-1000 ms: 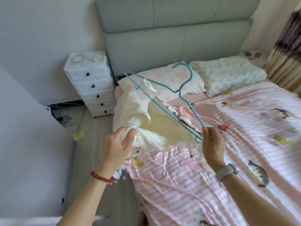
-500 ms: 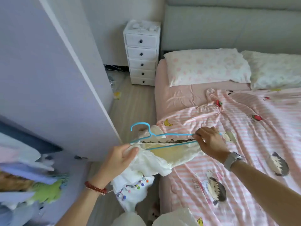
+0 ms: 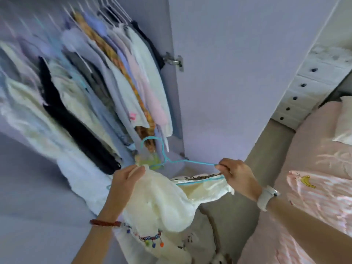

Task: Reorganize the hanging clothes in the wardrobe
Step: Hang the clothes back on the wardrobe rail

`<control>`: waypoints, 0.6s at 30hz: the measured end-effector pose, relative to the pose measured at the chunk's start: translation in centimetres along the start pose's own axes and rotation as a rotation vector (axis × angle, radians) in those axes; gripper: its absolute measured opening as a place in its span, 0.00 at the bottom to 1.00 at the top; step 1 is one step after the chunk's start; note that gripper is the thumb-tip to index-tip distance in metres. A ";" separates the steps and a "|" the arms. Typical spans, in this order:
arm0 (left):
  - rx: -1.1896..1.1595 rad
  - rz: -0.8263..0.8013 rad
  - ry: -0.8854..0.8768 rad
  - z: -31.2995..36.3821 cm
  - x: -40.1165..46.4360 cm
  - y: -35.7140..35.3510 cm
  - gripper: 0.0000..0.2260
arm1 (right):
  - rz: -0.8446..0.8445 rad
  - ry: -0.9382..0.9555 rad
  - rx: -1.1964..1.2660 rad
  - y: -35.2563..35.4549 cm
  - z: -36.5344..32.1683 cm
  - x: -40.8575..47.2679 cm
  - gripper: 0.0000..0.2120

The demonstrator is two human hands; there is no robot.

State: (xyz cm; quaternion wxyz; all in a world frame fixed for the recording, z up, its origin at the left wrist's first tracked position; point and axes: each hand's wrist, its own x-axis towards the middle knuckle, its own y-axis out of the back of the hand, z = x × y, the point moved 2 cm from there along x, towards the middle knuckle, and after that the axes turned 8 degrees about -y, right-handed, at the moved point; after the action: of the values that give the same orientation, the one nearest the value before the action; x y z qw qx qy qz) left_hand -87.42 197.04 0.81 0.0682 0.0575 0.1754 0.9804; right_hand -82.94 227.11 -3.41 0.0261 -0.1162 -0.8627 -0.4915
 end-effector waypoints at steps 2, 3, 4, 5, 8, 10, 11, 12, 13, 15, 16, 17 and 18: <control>0.008 0.153 0.031 -0.4 -1.2 4.4 0.22 | -0.037 0.076 0.037 -1.5 -4.6 1.7 0.07; 0.004 0.220 0.048 -0.6 -1.8 6.5 0.22 | -0.050 0.105 0.062 -2.2 -7.0 2.4 0.07; 0.004 0.293 0.058 -0.7 -2.4 8.5 0.22 | -0.062 0.132 0.089 -2.9 -9.4 3.1 0.08; 0.010 0.375 0.064 -0.8 -2.8 10.5 0.22 | -0.074 0.155 0.110 -3.7 -11.8 3.8 0.08; -0.053 0.695 0.120 -1.1 -3.7 16.0 0.15 | -0.143 0.208 0.135 -5.4 -19.3 5.9 0.11; -0.040 0.906 0.168 -1.5 -3.5 19.3 0.15 | -0.236 0.243 0.196 -6.2 -24.2 7.2 0.12; -0.018 0.976 0.178 -1.4 -3.3 20.7 0.15 | -0.291 0.259 0.225 -6.6 -26.5 7.8 0.12; -0.008 1.024 0.181 -1.3 -3.0 21.9 0.14 | -0.340 0.270 0.245 -7.0 -28.8 8.3 0.13; 0.004 1.057 0.184 -1.2 -2.7 22.9 0.12 | -0.383 0.277 0.259 -7.4 -30.8 8.7 0.13; 0.051 1.102 0.205 -1.1 -1.9 24.9 0.10 | -0.463 0.295 0.305 -8.1 -34.2 9.4 0.13; 0.066 1.118 0.210 -1.1 -1.5 25.7 0.11 | -0.515 0.300 0.352 -8.5 -35.7 9.8 0.14; 0.065 1.131 0.216 -1.1 -1.0 26.5 0.12 | -0.577 0.283 0.417 -8.7 -37.0 10.3 0.13; 0.053 1.137 0.222 -1.1 -0.4 27.3 0.13 | -0.648 0.241 0.493 -8.9 -38.3 10.8 0.13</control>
State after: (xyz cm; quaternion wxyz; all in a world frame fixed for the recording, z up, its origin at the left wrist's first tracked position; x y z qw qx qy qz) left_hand -90.27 171.20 9.35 -0.4896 0.0413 0.1474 0.8584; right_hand -98.10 191.94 10.61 -0.0019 0.2291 -0.9372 -0.2630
